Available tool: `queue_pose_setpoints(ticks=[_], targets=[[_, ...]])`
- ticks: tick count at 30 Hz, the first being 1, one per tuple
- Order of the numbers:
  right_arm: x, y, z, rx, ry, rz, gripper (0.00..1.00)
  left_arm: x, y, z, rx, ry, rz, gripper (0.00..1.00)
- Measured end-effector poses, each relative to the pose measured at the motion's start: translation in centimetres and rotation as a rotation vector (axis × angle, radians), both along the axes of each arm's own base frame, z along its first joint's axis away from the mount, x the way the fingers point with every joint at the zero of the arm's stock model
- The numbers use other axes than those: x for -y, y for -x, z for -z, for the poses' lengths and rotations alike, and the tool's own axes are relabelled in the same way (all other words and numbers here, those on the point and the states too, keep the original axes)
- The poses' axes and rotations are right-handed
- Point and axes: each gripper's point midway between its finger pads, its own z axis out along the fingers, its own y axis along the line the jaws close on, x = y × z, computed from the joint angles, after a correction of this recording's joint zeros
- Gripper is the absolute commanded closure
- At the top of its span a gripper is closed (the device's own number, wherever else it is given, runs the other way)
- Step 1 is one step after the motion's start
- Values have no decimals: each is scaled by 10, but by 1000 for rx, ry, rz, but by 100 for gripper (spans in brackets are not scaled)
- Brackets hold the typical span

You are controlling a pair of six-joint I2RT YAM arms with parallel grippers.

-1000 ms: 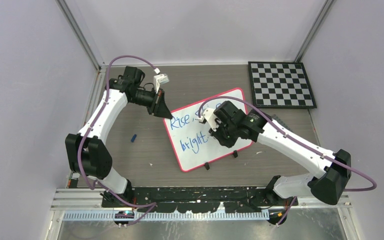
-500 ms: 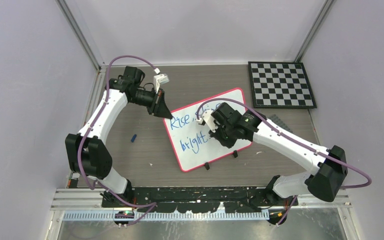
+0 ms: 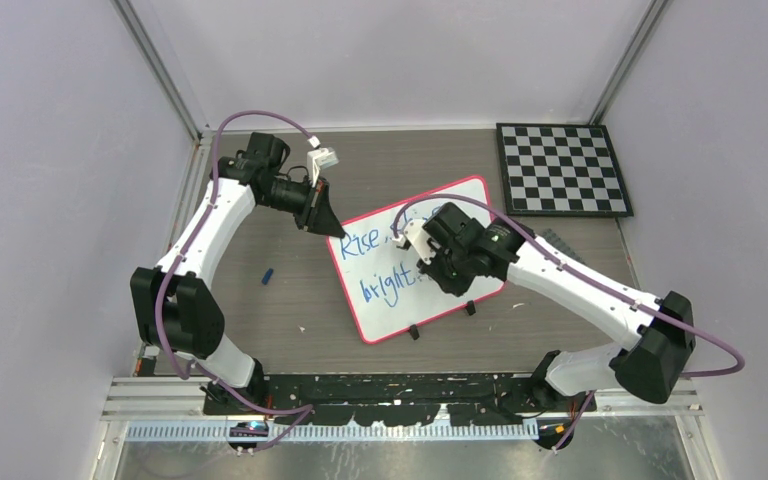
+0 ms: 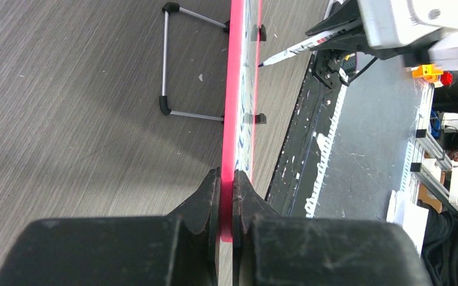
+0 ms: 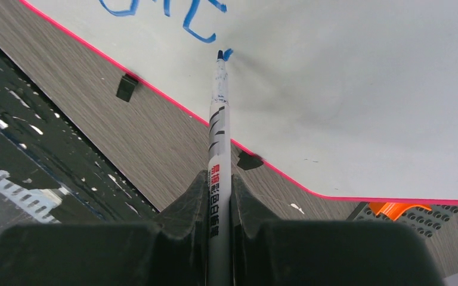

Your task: Write a sentence on the whiteboard

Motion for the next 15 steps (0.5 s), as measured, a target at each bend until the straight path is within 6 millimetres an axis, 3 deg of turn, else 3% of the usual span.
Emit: queue_pose_setpoints(ticks=[10, 15], targets=[[-22, 0, -64, 56, -208, -30, 100, -4, -5, 10, 8, -61, -18, 52], [-23, -8, -79, 47, -277, 8, 100, -5, -13, -4, 54, -76, -29, 10]])
